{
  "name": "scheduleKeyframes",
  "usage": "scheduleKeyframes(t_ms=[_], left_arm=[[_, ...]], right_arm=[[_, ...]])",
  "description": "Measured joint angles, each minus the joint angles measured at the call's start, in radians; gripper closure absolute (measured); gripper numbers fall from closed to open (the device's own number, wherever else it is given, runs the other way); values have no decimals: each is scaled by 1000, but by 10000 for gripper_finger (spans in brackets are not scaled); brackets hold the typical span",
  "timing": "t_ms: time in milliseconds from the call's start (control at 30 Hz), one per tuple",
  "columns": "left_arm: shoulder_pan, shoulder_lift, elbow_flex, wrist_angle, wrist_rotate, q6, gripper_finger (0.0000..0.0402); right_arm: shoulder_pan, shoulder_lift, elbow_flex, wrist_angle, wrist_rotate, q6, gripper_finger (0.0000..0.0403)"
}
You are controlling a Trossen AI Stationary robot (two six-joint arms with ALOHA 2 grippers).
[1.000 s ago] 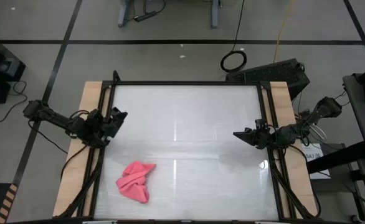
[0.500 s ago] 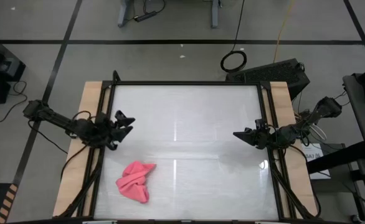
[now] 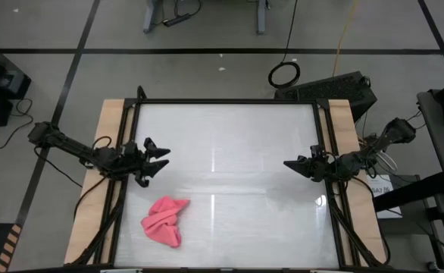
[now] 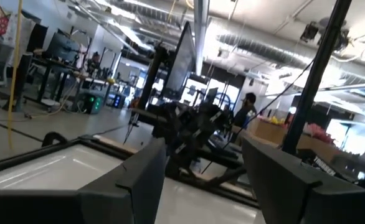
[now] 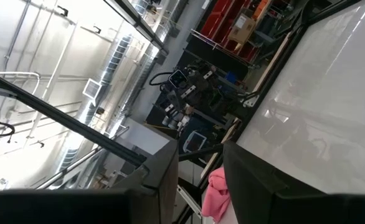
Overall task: Roll towel
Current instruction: Roll the pink microfiber cloth
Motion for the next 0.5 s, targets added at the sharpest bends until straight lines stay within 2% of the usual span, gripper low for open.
scheduleKeyframes(t_ms=[133,367,500], left_arm=[[0,0,0,-27,0,0,182],[0,0,0,-29,0,0,182],[0,0,0,-29,0,0,182]], right_arm=[[-1,-1,1,71,59,22,284],[-1,-1,1,141,61,21,284],[-1,1,1,147,130,57,284]])
